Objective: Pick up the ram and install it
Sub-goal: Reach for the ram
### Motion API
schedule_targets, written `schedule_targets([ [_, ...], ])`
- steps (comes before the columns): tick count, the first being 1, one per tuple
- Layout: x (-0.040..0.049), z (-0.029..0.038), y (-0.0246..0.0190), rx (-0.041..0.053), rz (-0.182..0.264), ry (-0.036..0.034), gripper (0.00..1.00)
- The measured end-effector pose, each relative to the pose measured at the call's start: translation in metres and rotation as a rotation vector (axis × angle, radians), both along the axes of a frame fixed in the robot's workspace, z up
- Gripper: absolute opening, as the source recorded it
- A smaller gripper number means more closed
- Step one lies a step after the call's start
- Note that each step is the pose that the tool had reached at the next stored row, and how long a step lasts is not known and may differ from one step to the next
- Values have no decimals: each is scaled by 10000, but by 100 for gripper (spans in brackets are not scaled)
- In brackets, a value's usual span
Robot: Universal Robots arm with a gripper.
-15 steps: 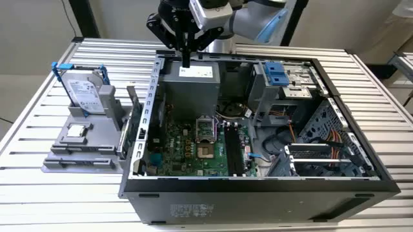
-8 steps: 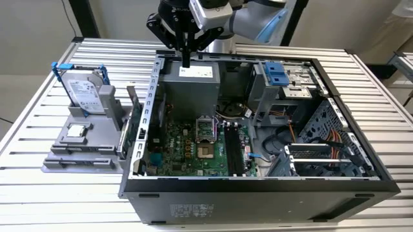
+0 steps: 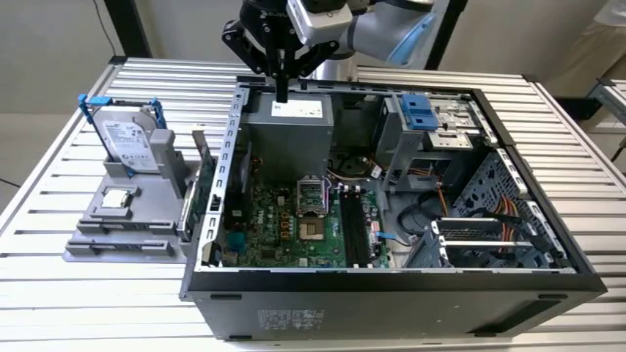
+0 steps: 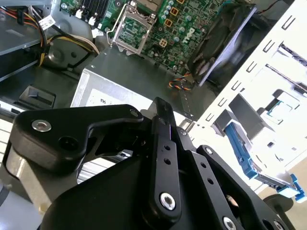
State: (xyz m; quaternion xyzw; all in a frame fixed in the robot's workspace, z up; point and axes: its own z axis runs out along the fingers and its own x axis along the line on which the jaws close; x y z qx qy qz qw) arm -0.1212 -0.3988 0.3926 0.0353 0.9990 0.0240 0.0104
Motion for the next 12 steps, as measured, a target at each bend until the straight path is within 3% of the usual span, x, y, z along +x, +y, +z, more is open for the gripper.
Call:
schedule_targets([
  [12, -69, 0, 0, -1, -1, 5, 0],
])
